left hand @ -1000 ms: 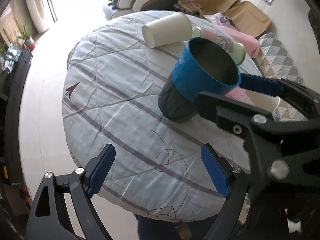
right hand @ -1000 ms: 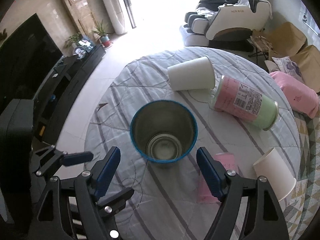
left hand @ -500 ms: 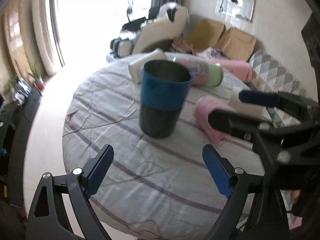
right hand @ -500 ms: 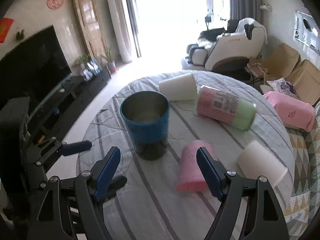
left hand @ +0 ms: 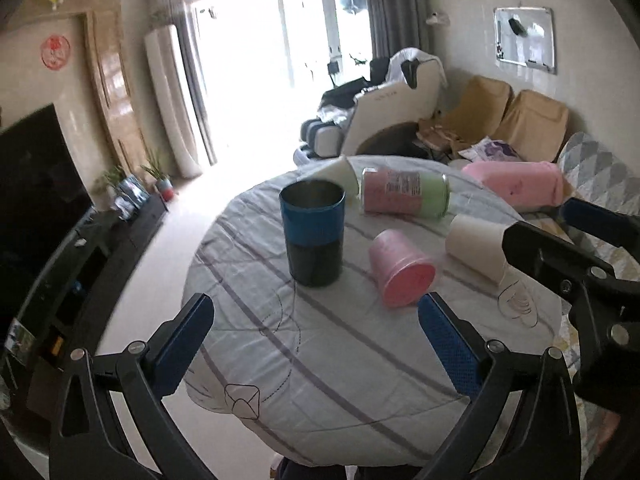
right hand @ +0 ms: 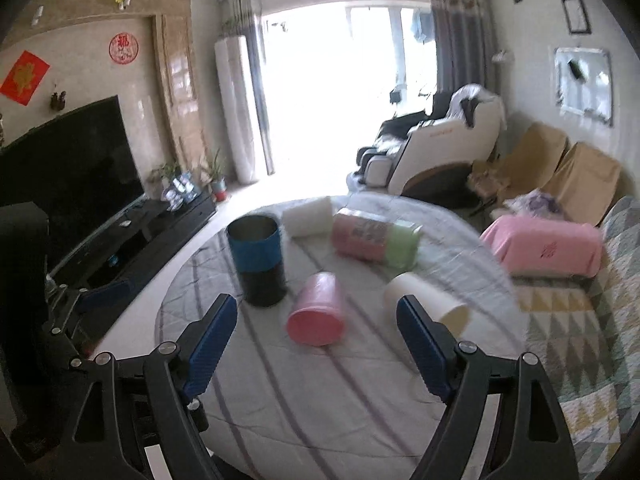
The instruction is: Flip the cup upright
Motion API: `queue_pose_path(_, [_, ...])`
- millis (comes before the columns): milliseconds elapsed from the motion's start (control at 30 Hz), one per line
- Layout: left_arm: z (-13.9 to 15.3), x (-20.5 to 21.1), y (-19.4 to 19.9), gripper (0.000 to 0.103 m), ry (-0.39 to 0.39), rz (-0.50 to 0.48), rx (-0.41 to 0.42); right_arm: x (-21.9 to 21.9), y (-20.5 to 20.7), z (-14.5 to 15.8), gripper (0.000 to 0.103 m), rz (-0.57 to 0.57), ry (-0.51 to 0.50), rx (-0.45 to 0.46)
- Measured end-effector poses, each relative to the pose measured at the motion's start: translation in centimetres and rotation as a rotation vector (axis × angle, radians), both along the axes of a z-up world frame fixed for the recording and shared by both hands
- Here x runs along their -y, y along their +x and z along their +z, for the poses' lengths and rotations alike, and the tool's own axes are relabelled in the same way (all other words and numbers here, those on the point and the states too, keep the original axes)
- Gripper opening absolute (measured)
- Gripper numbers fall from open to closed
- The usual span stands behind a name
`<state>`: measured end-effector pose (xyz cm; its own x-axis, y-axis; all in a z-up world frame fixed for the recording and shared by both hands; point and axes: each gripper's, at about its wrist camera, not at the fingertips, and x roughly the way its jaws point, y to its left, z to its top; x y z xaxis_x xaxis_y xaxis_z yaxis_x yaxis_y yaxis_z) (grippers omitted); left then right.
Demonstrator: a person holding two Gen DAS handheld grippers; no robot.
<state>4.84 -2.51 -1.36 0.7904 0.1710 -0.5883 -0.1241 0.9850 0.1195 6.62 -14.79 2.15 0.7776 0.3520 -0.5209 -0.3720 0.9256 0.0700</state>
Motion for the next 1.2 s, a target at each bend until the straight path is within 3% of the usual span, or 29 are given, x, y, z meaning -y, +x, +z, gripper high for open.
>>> queue_pose_path(300, [1.6, 1.9, -1.3, 0.103, -0.033, 0.023, 0.05, 3.4, -1.8, 1.4, 0.083, -0.085, 0.026, 0.069])
queue_pose_path(700, [2.8, 2.1, -2.5, 0.103, -0.048, 0.008, 0.134, 4.4, -2.6, 1.6, 0.083, -0.129, 0.066, 0.095])
queue_pose_path(1200, [3.0, 2.8, -2.9, 0.103, -0.065, -0.075, 0.206, 5.3, -3.6, 2.1, 0.083, -0.221, 0.085, 0.134])
